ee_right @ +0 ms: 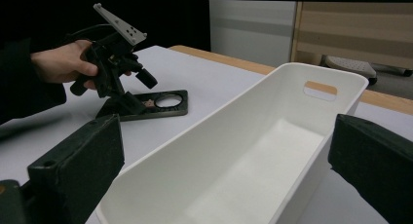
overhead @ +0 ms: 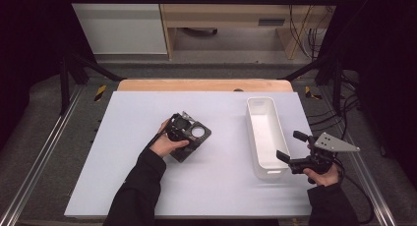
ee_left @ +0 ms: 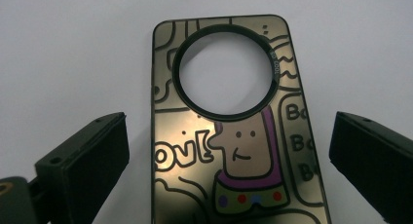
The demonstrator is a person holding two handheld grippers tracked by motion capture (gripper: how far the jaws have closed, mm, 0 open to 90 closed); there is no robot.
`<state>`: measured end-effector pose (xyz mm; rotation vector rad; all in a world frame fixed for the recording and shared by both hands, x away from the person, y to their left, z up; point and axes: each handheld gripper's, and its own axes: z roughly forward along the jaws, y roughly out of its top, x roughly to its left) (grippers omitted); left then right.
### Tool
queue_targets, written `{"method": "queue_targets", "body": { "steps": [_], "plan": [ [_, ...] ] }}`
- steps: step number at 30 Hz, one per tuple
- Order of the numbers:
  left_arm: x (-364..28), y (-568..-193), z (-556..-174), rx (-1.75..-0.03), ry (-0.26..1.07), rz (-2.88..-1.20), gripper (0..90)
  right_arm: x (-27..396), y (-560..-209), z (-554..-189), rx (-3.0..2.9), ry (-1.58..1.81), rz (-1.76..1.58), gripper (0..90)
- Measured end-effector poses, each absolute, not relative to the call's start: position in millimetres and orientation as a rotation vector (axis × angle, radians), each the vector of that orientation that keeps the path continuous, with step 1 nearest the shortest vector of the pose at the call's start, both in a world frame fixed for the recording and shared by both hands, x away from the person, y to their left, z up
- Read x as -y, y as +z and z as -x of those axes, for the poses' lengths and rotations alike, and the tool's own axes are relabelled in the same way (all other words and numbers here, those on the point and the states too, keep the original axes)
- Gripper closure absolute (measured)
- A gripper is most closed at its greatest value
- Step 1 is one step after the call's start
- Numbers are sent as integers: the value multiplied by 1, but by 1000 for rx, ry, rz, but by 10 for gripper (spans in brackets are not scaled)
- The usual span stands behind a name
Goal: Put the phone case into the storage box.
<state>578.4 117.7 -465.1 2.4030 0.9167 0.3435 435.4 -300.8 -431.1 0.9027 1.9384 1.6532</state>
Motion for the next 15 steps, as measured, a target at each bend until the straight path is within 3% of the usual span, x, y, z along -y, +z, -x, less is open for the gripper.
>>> {"method": "queue_targets", "body": {
  "steps": [15],
  "plan": [
    [-118,-473,-581,-931,305,-2442,46,301,-431,-436,-1940,1653,-901,4]
  ]
}}
